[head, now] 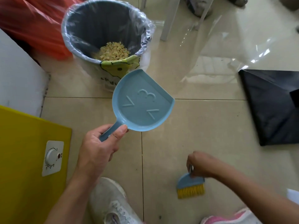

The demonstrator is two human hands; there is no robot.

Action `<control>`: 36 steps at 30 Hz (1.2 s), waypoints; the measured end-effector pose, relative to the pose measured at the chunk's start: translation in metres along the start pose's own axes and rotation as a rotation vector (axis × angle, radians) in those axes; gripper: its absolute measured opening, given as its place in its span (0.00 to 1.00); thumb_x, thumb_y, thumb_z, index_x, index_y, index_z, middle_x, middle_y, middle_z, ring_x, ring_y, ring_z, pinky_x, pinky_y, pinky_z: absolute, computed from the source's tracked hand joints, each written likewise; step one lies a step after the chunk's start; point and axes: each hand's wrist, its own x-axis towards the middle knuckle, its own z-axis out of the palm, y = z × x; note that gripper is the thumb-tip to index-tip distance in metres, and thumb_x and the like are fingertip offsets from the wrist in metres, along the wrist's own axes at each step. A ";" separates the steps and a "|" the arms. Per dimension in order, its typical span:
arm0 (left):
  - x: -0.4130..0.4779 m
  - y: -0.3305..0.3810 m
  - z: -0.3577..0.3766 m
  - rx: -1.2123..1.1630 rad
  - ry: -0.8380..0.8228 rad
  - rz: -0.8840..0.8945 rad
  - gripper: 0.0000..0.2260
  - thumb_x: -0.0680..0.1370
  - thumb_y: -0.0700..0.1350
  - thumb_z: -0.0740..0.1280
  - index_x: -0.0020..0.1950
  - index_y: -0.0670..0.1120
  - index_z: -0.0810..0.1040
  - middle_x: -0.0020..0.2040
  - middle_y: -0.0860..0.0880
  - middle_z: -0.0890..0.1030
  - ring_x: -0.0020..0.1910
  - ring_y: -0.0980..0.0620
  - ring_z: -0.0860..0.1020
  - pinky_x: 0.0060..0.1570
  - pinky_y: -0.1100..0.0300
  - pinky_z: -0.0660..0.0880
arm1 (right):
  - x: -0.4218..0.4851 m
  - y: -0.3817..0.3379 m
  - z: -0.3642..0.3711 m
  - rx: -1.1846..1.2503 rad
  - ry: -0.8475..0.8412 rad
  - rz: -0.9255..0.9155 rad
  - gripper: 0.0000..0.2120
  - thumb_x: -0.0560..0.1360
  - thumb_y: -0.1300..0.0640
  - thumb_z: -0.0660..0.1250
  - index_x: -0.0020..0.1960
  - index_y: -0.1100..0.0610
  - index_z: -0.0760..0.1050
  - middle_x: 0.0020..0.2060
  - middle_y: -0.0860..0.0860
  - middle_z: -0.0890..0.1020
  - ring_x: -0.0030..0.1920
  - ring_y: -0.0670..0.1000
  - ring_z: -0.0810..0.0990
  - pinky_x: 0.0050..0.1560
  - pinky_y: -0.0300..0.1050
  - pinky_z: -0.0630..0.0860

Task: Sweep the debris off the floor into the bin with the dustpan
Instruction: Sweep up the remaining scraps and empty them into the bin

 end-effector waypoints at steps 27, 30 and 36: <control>0.009 -0.023 -0.028 0.077 0.037 -0.097 0.16 0.73 0.59 0.75 0.48 0.47 0.87 0.27 0.52 0.63 0.25 0.53 0.57 0.25 0.66 0.56 | 0.021 -0.063 -0.028 0.785 0.470 0.017 0.09 0.76 0.52 0.71 0.42 0.56 0.84 0.31 0.50 0.80 0.30 0.45 0.74 0.29 0.36 0.67; 0.011 -0.034 -0.025 0.132 0.051 -0.115 0.22 0.66 0.66 0.72 0.47 0.50 0.87 0.26 0.53 0.64 0.24 0.54 0.58 0.26 0.66 0.56 | 0.028 -0.001 -0.055 0.866 0.665 0.174 0.09 0.75 0.53 0.73 0.41 0.57 0.84 0.28 0.49 0.79 0.27 0.44 0.73 0.31 0.40 0.69; 0.013 -0.048 -0.023 0.183 0.099 -0.123 0.21 0.72 0.61 0.75 0.46 0.42 0.84 0.27 0.51 0.64 0.22 0.56 0.59 0.26 0.63 0.57 | 0.030 0.049 -0.122 0.863 0.690 0.164 0.09 0.74 0.50 0.74 0.45 0.57 0.86 0.25 0.46 0.79 0.28 0.46 0.72 0.31 0.41 0.66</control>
